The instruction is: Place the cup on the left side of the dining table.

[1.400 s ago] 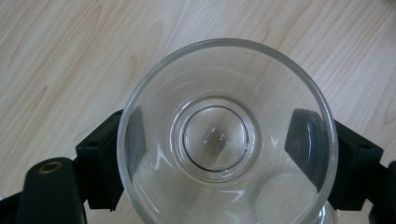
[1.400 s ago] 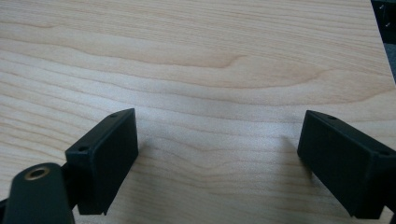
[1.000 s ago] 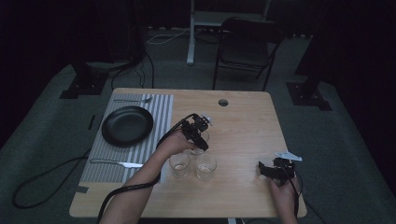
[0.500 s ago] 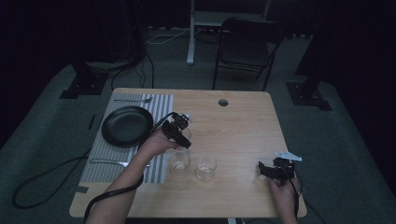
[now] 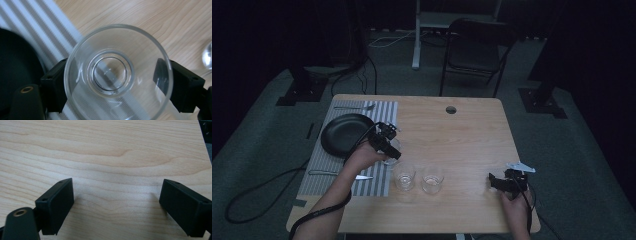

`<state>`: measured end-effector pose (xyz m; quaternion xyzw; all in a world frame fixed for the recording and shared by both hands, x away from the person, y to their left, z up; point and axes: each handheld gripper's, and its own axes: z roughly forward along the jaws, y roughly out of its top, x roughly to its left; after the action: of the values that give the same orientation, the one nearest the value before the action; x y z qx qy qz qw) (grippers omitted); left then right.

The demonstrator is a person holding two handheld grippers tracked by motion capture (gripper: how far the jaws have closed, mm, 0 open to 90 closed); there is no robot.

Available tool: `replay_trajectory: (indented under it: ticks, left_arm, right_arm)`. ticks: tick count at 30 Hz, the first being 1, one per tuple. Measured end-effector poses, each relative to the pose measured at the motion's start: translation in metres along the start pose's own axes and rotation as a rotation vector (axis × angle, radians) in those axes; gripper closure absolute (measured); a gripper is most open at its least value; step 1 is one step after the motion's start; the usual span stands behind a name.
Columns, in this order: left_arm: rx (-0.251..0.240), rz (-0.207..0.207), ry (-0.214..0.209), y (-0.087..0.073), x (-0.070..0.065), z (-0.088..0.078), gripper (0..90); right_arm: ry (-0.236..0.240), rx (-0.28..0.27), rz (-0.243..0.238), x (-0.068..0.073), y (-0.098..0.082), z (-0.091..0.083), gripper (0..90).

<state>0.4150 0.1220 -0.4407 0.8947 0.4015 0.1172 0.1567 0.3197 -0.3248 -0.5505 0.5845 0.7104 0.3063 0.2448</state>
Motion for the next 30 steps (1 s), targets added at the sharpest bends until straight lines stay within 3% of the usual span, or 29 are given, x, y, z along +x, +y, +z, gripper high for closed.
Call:
replay_trajectory:
  ticks: [19, 20, 23, 28, 30]
  left_arm:
    - [0.042, -0.068, 0.041, -0.042, 0.032, -0.011, 18.3]
    - [0.037, -0.087, 0.039, -0.046, 0.035, -0.011, 18.3]
    - [0.047, -0.093, 0.061, -0.052, 0.040, -0.010, 18.3]
    - [0.053, -0.107, 0.046, -0.057, 0.047, -0.009, 18.3]
    - [0.031, -0.126, 0.037, -0.058, 0.049, -0.008, 18.3]
  right_arm:
    - [0.000, 0.000, 0.000, 0.000, 0.000, 0.000, 11.9]
    - [0.000, 0.000, 0.000, 0.000, 0.000, 0.000, 11.9]
    - [0.000, 0.000, 0.000, 0.000, 0.000, 0.000, 11.9]
    - [0.000, 0.000, 0.000, 0.000, 0.000, 0.000, 11.9]
    - [0.000, 0.000, 0.000, 0.000, 0.000, 0.000, 11.9]
